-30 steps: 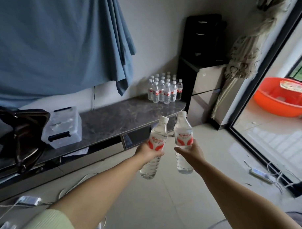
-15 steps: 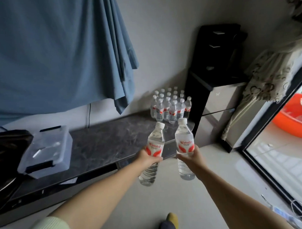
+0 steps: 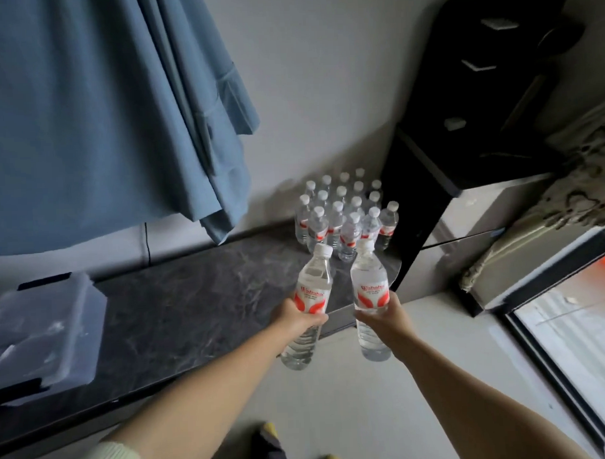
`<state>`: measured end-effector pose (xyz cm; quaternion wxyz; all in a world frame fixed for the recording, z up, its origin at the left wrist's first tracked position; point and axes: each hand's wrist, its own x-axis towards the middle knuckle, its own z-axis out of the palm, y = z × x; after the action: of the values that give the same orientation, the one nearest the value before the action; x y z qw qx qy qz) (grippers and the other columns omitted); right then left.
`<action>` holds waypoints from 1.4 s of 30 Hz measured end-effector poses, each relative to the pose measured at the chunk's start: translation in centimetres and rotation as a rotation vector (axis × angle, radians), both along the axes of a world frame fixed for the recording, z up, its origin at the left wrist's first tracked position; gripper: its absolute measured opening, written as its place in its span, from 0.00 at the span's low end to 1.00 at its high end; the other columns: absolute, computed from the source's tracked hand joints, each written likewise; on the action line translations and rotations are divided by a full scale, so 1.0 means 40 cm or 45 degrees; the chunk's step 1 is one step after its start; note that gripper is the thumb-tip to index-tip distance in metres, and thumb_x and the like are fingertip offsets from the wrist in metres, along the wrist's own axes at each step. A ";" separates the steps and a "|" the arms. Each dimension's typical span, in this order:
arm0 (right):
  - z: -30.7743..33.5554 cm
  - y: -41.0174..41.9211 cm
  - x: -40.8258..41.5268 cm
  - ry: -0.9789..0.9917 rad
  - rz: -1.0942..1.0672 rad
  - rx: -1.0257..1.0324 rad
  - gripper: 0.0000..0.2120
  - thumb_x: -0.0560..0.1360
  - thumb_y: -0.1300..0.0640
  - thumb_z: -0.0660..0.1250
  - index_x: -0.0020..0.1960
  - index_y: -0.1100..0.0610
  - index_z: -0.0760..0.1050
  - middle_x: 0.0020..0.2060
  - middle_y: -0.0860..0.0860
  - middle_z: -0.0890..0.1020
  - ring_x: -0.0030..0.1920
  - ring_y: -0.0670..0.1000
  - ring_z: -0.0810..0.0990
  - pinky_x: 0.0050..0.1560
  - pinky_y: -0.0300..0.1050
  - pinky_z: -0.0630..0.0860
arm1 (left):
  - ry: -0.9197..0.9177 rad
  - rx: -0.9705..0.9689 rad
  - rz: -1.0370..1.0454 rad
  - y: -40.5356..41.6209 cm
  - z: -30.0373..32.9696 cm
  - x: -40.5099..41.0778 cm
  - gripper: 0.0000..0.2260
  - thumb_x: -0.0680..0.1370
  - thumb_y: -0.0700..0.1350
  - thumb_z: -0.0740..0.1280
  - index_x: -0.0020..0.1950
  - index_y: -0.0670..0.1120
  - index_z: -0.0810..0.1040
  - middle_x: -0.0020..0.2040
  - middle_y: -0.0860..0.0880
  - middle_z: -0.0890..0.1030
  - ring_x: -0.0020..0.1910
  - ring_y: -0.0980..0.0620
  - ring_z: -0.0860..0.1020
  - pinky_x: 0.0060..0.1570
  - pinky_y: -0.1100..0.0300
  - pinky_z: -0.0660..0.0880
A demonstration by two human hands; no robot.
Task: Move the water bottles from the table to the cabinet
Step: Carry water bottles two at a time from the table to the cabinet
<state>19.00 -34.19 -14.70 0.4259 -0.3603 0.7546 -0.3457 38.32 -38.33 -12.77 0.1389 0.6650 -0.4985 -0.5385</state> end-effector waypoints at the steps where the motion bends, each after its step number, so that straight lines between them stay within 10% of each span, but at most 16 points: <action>1: -0.006 -0.026 0.000 0.002 -0.003 0.013 0.24 0.65 0.58 0.79 0.57 0.59 0.75 0.47 0.57 0.84 0.48 0.57 0.84 0.54 0.59 0.80 | 0.000 0.013 -0.004 -0.029 -0.008 -0.002 0.23 0.64 0.50 0.79 0.57 0.45 0.80 0.53 0.45 0.83 0.53 0.46 0.81 0.59 0.51 0.76; 24: -0.492 -0.677 0.121 -0.207 -0.798 0.031 0.32 0.67 0.57 0.78 0.67 0.49 0.69 0.54 0.48 0.81 0.52 0.49 0.81 0.51 0.42 0.74 | 0.185 -0.079 0.148 -0.764 -0.528 -0.043 0.26 0.64 0.40 0.80 0.56 0.54 0.73 0.42 0.59 0.79 0.35 0.65 0.79 0.31 0.74 0.71; 33: -0.617 -0.776 0.152 -0.107 -1.085 -0.039 0.36 0.68 0.54 0.77 0.71 0.41 0.64 0.58 0.43 0.79 0.57 0.47 0.77 0.55 0.41 0.68 | 0.337 -0.300 0.370 -0.798 -0.668 -0.120 0.33 0.66 0.35 0.78 0.67 0.49 0.71 0.60 0.46 0.80 0.59 0.50 0.79 0.61 0.57 0.73; 38: -0.633 -0.775 0.149 -0.085 -1.023 0.017 0.39 0.69 0.52 0.76 0.73 0.42 0.58 0.63 0.47 0.78 0.57 0.48 0.76 0.55 0.42 0.68 | 0.380 -0.396 0.296 -0.794 -0.698 -0.129 0.37 0.67 0.32 0.76 0.63 0.62 0.62 0.58 0.62 0.73 0.54 0.77 0.72 0.53 0.81 0.66; 42: -0.614 -0.768 0.135 -0.083 -0.927 0.047 0.40 0.70 0.51 0.76 0.74 0.47 0.58 0.66 0.50 0.76 0.62 0.52 0.76 0.57 0.44 0.69 | 0.379 -0.342 0.210 -0.803 -0.693 -0.112 0.37 0.68 0.32 0.75 0.66 0.58 0.63 0.59 0.59 0.73 0.57 0.72 0.72 0.53 0.81 0.65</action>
<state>24.42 -64.90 -39.24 0.3052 -0.0491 0.8254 -0.4724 33.84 -70.44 -40.48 0.3418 0.5921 -0.4836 -0.5465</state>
